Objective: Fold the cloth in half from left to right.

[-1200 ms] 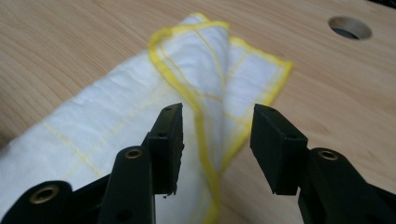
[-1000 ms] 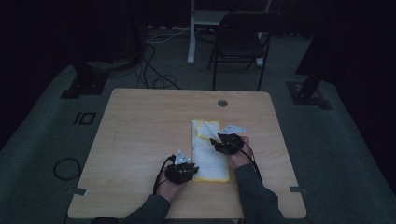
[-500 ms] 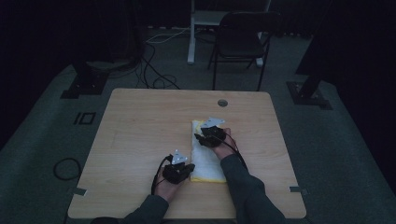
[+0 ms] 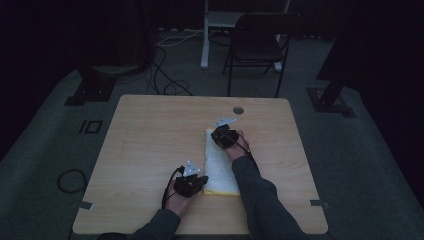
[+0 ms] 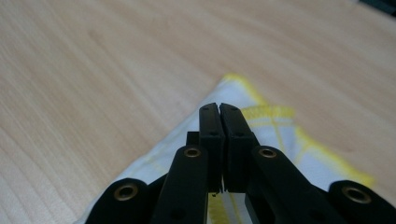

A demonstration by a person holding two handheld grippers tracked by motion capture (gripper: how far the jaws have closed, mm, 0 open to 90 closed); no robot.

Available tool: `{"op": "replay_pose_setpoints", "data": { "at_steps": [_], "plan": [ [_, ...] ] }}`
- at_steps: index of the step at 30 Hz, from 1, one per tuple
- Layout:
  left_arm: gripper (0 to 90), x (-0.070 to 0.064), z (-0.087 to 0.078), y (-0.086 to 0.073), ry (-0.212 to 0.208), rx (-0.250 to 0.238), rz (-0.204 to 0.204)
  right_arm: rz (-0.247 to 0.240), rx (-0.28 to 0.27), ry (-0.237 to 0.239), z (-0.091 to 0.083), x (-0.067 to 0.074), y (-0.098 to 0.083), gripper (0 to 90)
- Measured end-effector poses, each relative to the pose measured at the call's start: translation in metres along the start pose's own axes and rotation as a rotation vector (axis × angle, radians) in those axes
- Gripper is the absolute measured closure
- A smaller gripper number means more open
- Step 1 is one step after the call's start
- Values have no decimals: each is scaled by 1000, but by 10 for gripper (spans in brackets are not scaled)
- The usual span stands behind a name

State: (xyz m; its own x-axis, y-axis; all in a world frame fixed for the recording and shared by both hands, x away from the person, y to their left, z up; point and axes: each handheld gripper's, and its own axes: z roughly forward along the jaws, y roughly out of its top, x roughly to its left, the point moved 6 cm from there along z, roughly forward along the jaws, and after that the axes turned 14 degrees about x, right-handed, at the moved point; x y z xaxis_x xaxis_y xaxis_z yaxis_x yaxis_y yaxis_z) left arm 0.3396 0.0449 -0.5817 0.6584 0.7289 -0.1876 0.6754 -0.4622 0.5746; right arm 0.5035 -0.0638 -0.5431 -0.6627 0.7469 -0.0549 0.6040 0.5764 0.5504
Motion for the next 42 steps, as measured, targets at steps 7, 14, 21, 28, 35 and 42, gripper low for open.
{"op": "replay_pose_setpoints", "data": {
  "at_steps": [7, 14, 21, 28, 35, 42],
  "plan": [
    [895, 0, 0, -1, 2, 3, 2, 23, -45, -18, -21, -29, 12, 891],
    [851, 4, -8, 11, 5, -39, -8, 62, -18, -35, -21, -59, 6, 889],
    [771, 24, -7, 52, 56, -73, -26, 97, 7, -48, -18, -74, -4, 888],
    [727, 50, 8, 95, 122, -79, -57, 108, 7, -50, -18, -79, -9, 888],
    [659, 68, 35, 111, 164, -27, -103, 109, 11, -51, -16, -82, -10, 888],
    [621, 80, 57, 114, 200, 16, -169, 114, 18, -54, -16, -86, -13, 887]
  ]
}}
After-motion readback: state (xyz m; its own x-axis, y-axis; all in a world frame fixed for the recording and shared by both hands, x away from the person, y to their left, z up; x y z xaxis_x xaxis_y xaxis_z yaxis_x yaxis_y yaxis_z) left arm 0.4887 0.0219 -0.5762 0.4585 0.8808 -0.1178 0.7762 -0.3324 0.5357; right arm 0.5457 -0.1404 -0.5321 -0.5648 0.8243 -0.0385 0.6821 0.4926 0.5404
